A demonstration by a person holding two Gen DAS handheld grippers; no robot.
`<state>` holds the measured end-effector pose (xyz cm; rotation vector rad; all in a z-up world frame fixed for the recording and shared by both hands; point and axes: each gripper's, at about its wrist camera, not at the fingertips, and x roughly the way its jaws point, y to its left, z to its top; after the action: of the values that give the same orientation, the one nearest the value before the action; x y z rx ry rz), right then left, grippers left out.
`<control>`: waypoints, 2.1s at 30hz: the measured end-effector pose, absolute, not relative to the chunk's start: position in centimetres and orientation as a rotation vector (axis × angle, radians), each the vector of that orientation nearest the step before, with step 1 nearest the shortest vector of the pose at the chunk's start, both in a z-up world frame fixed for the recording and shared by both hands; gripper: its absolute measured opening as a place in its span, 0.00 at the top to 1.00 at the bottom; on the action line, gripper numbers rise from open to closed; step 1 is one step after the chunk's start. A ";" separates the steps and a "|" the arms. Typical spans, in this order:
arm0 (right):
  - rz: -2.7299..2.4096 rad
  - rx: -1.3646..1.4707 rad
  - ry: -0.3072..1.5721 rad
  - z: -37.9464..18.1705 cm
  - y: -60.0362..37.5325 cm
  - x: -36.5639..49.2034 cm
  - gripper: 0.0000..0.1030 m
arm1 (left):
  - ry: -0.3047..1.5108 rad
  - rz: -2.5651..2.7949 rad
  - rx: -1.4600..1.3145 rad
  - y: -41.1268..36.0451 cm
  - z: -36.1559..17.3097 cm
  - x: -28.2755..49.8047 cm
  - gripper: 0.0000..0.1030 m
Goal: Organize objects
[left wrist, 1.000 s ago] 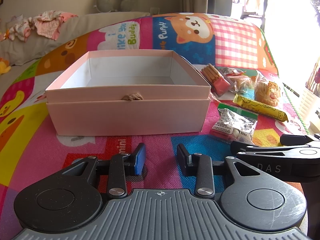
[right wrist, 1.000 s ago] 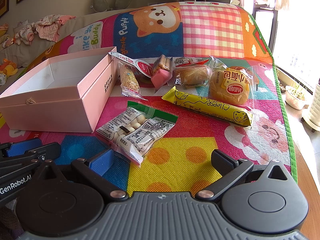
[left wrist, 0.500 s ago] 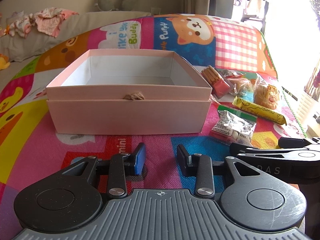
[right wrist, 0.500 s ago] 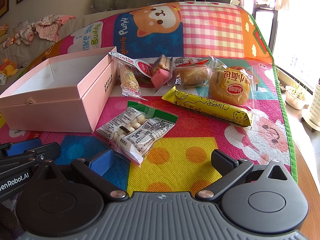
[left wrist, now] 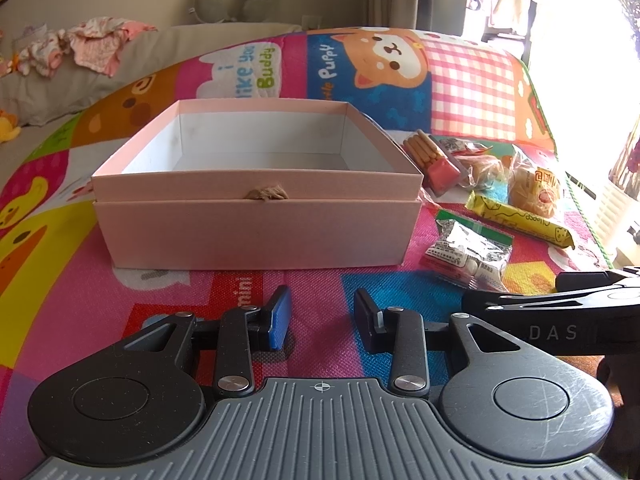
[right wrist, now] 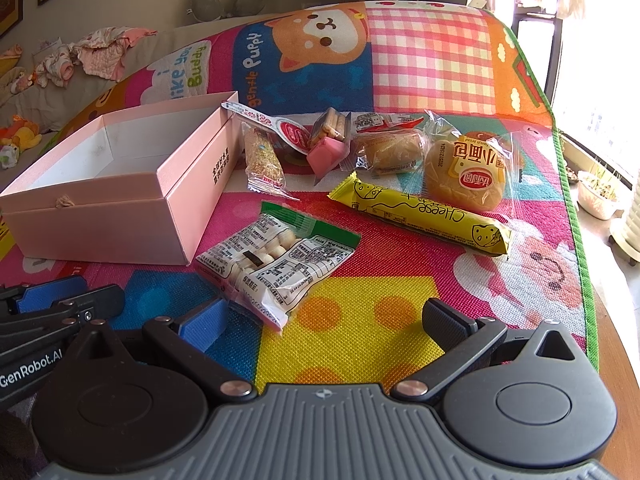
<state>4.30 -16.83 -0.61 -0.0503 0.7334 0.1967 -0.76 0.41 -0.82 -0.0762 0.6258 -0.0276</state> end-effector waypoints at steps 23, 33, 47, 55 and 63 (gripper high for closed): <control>0.260 -0.142 0.700 8.1 -18.9 6.6 0.00 | 0.811 0.125 -0.149 16.9 6.0 13.2 0.68; 0.246 -0.275 0.623 8.8 -18.8 12.1 0.00 | 0.747 0.088 -0.202 17.7 6.6 12.9 0.72; 0.089 -0.132 0.661 6.4 -25.7 12.6 0.01 | 0.759 0.017 -0.166 16.4 7.5 12.6 0.80; 0.094 -0.117 0.662 5.0 -25.9 14.8 0.01 | 0.942 0.015 -0.199 15.7 3.5 15.2 0.77; 0.022 -0.045 0.605 7.8 -28.9 21.3 0.03 | 1.003 0.051 -0.148 15.2 3.4 16.0 0.84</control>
<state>21.33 -28.86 7.81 -0.0451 0.6053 0.0220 15.97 15.15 3.42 -0.1484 1.0029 0.0513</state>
